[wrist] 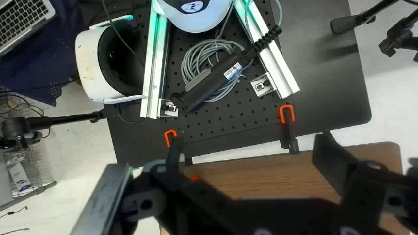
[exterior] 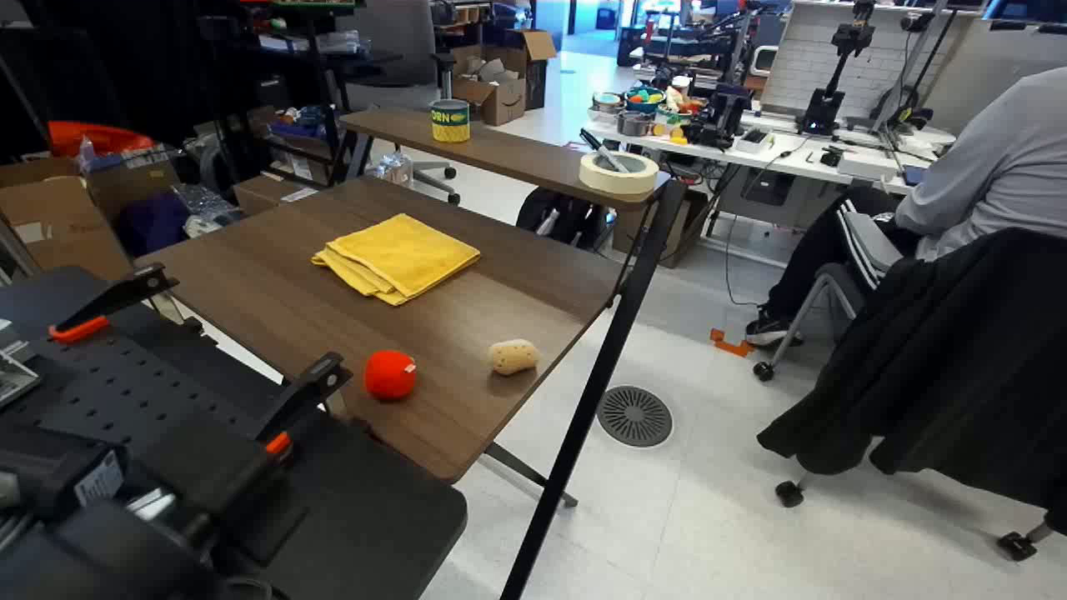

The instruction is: Move the potato to the left then use the towel to wipe the table.

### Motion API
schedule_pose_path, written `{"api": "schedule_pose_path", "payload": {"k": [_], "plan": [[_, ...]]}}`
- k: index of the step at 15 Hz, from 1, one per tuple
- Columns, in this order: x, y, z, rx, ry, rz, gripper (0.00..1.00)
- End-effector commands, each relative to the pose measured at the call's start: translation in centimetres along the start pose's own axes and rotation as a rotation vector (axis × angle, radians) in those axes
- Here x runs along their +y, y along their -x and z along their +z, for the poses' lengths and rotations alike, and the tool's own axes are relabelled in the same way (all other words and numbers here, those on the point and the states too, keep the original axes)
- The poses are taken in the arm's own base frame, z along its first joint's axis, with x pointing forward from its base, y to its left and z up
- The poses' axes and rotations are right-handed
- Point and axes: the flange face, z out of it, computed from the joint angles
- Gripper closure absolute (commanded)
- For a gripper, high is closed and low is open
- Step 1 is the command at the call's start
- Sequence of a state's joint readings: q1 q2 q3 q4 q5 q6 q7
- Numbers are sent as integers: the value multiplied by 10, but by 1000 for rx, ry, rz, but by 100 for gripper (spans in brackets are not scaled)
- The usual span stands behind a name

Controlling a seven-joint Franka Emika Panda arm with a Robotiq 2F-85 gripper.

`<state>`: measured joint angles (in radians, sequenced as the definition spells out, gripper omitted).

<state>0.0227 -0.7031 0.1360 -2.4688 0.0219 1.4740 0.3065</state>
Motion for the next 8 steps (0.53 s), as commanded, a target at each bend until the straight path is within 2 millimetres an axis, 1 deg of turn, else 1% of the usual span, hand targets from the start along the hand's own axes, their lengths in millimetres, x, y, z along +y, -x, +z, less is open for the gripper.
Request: {"api": "schedule_pose_path", "payload": {"k": [1, 4, 5, 7, 8], "plan": [[0, 0, -1, 1, 0, 0, 0], [0, 0, -1, 2, 0, 0, 0], [-1, -4, -4, 48, -9, 34, 0], [2, -18, -2, 160, -38, 107, 0], [8, -29, 5, 196, -50, 147, 0]]}}
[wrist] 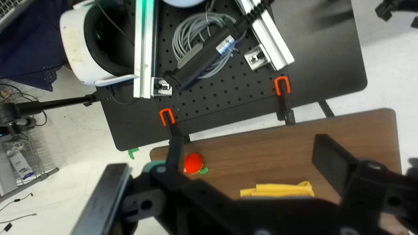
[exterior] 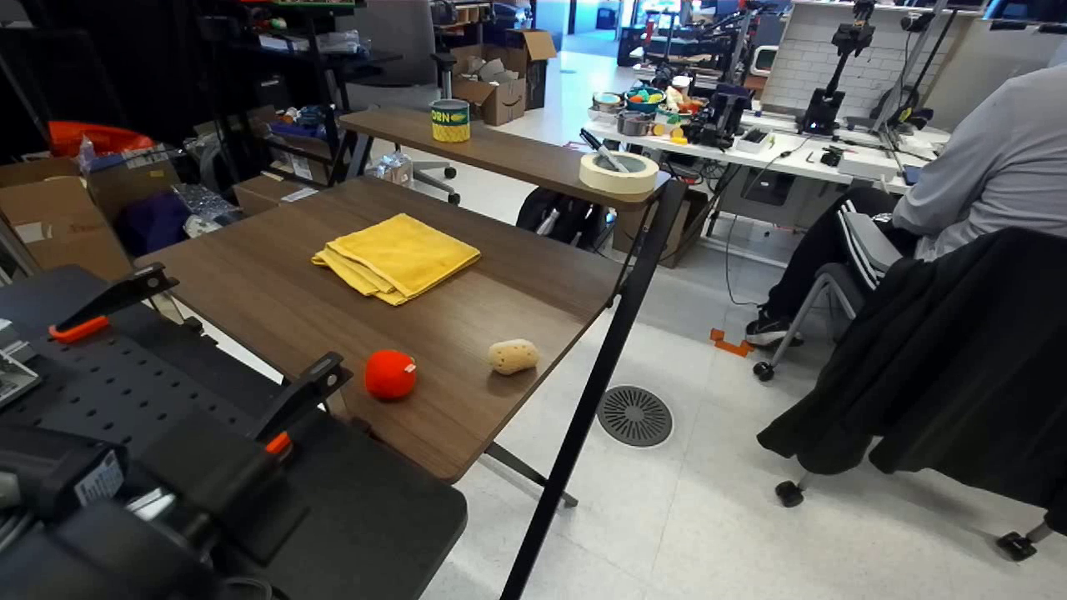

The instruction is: Move the potato to the left then use the towel to wipe the table.

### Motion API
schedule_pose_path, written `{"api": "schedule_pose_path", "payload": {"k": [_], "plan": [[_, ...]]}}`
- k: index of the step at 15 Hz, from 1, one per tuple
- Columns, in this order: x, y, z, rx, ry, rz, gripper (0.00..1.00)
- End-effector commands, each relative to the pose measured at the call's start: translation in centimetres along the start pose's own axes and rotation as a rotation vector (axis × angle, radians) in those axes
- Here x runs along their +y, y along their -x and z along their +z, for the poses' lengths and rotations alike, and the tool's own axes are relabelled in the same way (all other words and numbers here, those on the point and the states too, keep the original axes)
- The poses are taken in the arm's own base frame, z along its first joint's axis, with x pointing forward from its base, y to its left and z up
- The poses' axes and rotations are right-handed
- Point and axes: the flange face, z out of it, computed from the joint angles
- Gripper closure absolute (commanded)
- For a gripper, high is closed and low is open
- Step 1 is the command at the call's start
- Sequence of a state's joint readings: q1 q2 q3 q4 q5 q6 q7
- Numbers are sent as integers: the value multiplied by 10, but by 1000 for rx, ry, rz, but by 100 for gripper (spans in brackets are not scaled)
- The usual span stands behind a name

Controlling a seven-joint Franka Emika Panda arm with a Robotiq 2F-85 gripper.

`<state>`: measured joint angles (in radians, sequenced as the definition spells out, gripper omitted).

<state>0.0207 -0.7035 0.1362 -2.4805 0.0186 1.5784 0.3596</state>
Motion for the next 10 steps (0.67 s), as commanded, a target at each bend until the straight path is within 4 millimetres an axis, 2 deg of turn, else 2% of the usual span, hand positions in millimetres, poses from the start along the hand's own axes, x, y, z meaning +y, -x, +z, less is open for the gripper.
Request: {"api": "schedule_pose_path", "payload": {"k": [1, 3, 4, 6, 7, 10], "plan": [[19, -31, 21, 142, -31, 135, 0], [42, -56, 51, 170, -69, 201, 0], [22, -37, 27, 152, -53, 145, 0], [40, -52, 51, 148, -73, 194, 0], [42, -55, 55, 142, -75, 201, 0], [42, -56, 55, 142, -75, 201, 0]]}}
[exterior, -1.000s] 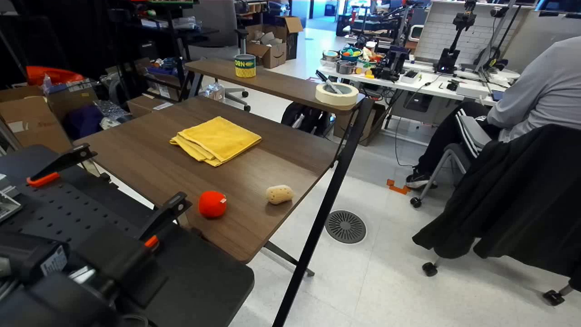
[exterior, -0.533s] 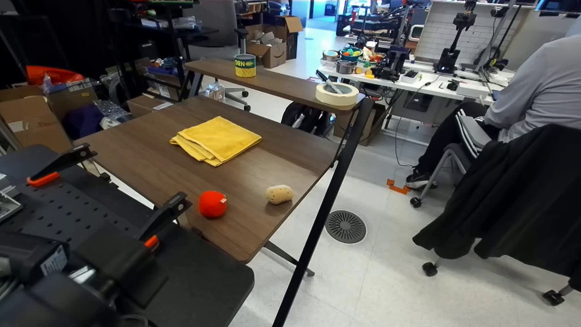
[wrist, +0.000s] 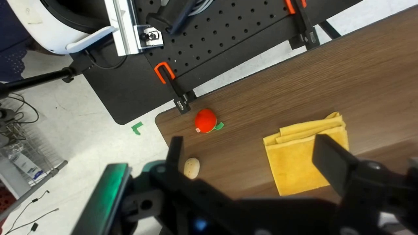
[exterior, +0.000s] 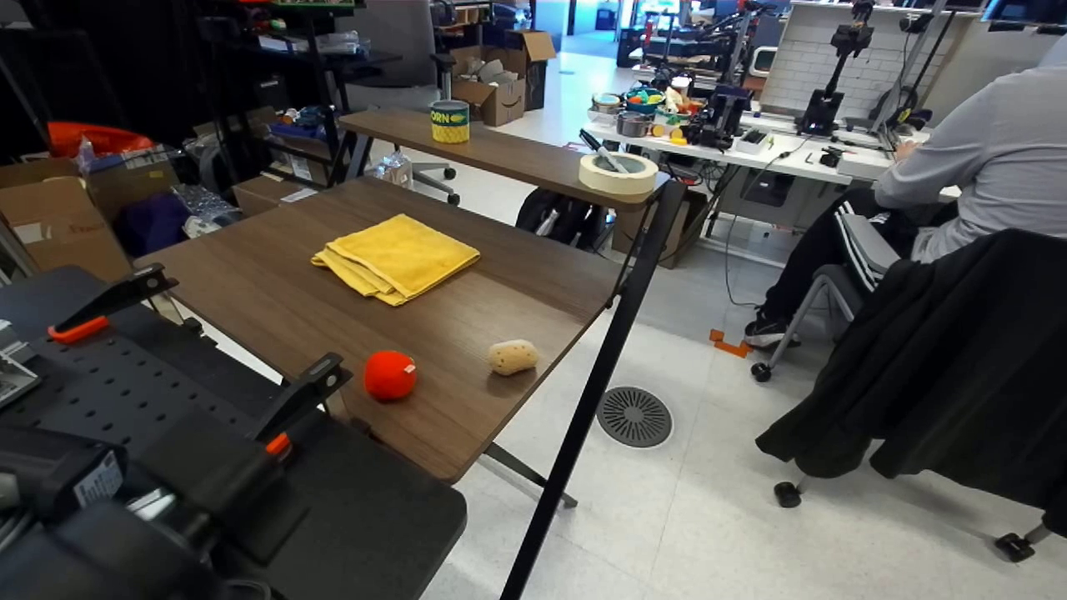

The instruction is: Move the potato to the left then use the towel to wipe the table.

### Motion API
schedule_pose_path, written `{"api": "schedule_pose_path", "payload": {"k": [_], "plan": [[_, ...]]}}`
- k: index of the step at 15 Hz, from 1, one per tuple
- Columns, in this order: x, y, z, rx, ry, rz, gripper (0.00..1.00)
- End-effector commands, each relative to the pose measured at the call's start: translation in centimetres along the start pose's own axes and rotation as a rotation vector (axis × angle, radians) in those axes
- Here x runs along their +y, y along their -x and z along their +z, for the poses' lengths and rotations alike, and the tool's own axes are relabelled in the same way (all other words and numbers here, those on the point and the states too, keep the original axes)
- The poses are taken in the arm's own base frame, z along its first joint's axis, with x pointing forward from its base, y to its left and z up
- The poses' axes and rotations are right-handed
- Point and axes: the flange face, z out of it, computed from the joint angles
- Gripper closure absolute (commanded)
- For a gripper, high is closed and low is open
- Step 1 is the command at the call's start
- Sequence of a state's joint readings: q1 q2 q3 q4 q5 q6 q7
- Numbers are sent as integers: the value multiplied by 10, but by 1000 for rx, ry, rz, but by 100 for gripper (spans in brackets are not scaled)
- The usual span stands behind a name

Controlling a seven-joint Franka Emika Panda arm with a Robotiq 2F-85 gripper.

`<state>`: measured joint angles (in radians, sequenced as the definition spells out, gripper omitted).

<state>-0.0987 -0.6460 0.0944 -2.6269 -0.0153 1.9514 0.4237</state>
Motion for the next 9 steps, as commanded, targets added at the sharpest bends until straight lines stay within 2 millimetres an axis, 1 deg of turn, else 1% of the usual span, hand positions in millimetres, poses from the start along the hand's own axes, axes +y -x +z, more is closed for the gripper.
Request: {"api": "schedule_pose_path", "payload": {"k": [1, 8, 9], "plan": [[0, 0, -1, 0, 0, 0, 0], [0, 0, -1, 0, 0, 0, 0], [9, 4, 8, -61, 18, 5, 0]]}}
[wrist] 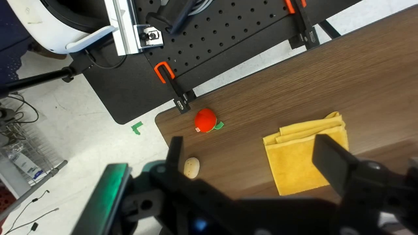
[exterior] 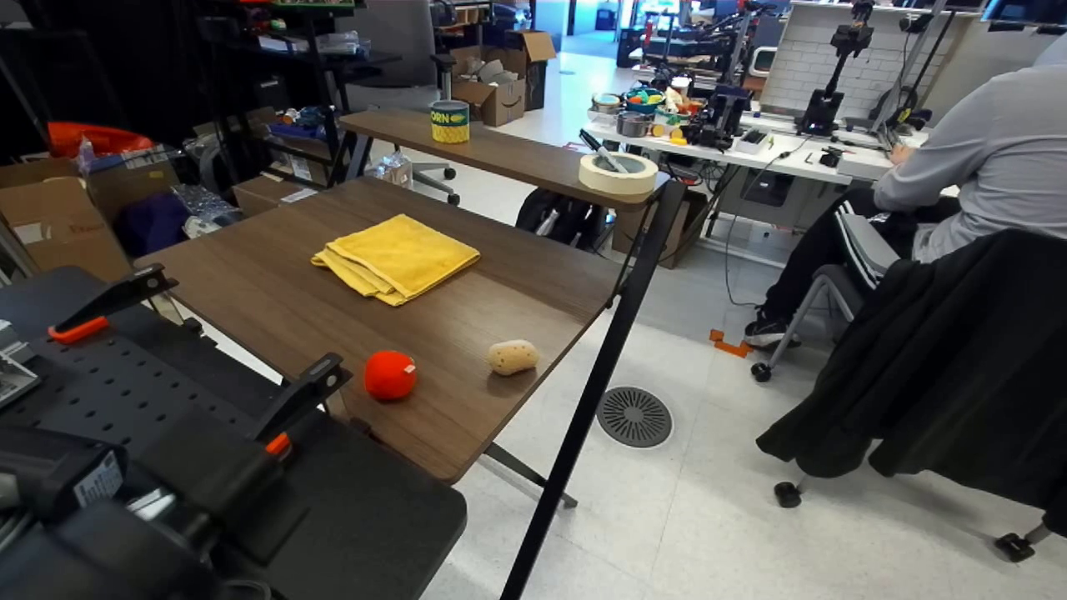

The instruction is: Move the potato to the left then use the towel to wipe the table.

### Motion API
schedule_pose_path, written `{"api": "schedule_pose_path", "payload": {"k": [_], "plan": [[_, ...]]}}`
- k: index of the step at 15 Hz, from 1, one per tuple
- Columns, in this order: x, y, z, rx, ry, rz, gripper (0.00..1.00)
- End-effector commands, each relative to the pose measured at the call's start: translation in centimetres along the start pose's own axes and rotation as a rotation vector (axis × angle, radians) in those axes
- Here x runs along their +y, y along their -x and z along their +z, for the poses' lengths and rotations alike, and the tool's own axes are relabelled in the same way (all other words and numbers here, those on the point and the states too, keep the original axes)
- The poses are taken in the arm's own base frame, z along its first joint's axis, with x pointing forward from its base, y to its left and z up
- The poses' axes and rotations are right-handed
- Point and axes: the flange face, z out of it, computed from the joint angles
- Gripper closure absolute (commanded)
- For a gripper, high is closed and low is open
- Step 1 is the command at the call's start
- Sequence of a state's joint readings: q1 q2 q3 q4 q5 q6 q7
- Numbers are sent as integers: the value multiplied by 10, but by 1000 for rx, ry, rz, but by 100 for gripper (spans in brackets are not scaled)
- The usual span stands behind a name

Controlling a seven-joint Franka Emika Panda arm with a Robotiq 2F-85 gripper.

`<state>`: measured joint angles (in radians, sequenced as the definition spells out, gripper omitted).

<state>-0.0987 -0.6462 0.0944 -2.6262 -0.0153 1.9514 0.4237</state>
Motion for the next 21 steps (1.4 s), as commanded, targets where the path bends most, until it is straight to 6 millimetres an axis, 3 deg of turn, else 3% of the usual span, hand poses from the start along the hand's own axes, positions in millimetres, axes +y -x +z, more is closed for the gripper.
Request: {"api": "schedule_pose_path", "payload": {"k": [1, 5, 8, 9, 10, 13, 17, 21], "plan": [[19, 1, 19, -81, 15, 7, 0], [57, -14, 51, -204, -58, -209, 0], [91, -46, 78, -278, -110, -349, 0], [94, -57, 86, -355, -115, -242, 0], [87, -29, 73, -268, -106, -270, 0], [96, -50, 90, -330, -103, -236, 0], [94, -57, 93, -344, -98, -235, 0], [108, -101, 99, -175, -140, -109, 0]]}}
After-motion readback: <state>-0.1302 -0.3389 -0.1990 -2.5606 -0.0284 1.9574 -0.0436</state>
